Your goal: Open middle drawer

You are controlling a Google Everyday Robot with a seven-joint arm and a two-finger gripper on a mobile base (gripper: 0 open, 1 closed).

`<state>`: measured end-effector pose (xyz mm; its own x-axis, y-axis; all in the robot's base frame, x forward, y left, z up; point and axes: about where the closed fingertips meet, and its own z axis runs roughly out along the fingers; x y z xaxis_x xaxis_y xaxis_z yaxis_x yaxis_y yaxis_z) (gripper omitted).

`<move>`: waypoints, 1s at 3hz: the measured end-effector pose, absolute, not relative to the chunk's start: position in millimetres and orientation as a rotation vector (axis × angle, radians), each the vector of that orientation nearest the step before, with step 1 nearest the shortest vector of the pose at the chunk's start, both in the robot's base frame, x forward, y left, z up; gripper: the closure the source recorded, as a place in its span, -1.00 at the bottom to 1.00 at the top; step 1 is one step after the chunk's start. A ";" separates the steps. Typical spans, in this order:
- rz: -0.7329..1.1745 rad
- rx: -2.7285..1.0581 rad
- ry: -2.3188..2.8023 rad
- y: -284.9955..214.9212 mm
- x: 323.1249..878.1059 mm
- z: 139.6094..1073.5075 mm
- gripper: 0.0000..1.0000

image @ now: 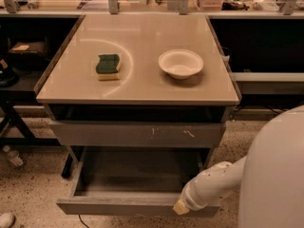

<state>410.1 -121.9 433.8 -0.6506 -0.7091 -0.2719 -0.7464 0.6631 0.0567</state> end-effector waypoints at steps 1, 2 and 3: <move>0.252 -1.172 2.684 -126.1 400.9 429.9 1.00; 0.252 -1.172 2.685 -124.2 401.2 431.5 1.00; 0.253 -1.168 2.687 -122.9 400.9 431.9 1.00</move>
Offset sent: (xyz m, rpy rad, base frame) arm -0.1179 -0.0547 -0.0249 -0.0367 0.2159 -0.1196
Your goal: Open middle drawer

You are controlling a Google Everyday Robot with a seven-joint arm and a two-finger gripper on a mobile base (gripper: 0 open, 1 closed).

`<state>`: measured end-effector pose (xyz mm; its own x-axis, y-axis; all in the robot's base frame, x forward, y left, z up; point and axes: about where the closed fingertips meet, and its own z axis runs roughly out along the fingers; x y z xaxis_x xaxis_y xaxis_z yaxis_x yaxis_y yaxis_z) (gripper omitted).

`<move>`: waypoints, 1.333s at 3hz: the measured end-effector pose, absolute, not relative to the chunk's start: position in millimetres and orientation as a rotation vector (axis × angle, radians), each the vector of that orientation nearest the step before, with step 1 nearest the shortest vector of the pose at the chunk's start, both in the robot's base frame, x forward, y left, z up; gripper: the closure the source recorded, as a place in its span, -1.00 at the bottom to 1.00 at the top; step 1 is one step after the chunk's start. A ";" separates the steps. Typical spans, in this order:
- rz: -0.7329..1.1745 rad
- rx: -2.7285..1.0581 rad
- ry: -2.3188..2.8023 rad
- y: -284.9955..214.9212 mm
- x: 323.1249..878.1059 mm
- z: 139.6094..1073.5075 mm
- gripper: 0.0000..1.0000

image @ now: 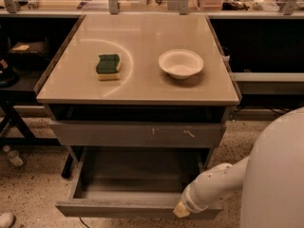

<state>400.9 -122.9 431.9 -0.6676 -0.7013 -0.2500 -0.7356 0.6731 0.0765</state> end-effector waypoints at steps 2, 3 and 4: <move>0.258 -1.154 2.705 -122.7 392.7 432.9 1.00; 0.271 -1.101 2.713 -121.5 387.8 435.6 1.00; 0.285 -1.042 2.721 -121.2 383.0 438.6 1.00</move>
Offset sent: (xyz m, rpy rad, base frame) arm -0.1943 -0.0624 0.0069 -0.0149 0.2035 -0.2225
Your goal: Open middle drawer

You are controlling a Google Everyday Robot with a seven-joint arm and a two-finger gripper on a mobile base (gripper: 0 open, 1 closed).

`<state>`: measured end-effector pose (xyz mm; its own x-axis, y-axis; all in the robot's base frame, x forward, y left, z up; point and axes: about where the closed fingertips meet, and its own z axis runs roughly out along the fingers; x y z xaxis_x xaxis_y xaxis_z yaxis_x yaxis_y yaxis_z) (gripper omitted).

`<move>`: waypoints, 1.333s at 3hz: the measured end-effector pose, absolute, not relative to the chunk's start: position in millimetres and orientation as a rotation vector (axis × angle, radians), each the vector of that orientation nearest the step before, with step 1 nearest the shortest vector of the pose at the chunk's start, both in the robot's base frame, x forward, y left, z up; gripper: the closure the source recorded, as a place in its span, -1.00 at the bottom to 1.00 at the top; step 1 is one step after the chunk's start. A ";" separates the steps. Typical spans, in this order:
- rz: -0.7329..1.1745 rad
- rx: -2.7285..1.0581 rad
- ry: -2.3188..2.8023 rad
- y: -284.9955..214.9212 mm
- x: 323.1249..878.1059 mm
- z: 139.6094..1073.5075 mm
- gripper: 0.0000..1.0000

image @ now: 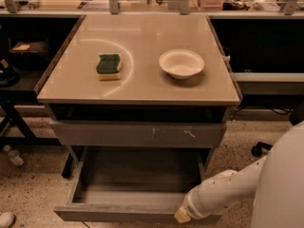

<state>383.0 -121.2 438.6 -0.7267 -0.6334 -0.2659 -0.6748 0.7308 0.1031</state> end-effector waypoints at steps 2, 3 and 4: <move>0.299 -0.970 2.746 -124.0 368.8 443.8 1.00; 0.295 -0.981 2.742 -123.6 370.5 445.3 1.00; 0.297 -0.979 2.759 -126.3 365.8 444.0 1.00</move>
Offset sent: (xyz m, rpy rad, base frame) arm -0.2459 -0.0695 0.0166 -0.0467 0.2393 -0.2409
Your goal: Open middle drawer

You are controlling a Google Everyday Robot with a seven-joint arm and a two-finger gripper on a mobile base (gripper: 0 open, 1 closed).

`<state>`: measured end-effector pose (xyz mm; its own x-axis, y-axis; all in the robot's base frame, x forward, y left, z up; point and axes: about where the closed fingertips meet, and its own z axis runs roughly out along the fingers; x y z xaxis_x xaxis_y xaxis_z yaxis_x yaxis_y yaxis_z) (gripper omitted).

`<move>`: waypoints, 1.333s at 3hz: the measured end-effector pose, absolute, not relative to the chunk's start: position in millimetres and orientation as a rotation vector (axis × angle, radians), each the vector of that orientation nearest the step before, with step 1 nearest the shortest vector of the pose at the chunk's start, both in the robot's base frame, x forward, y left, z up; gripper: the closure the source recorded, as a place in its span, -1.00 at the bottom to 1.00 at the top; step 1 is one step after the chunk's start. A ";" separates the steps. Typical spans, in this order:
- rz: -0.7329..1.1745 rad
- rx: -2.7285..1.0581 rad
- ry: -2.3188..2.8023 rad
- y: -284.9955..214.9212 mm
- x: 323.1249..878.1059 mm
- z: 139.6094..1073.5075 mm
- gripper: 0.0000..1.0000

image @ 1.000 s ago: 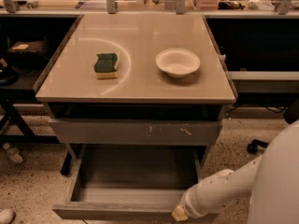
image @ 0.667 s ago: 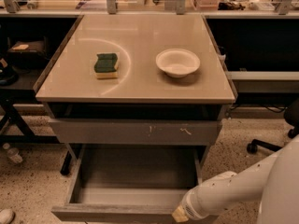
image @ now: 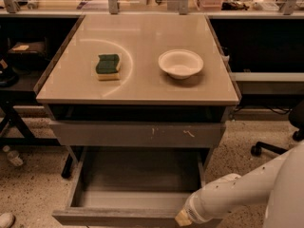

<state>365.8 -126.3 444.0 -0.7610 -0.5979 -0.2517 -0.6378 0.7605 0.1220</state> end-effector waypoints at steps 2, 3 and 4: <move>0.304 -0.946 2.790 -131.8 359.5 440.1 1.00; 0.304 -0.946 2.790 -129.9 361.0 441.6 1.00; 0.302 -0.934 2.799 -131.1 359.7 441.8 1.00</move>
Offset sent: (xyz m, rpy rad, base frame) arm -0.0842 -0.0375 -0.1049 -0.0281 0.2412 -0.1385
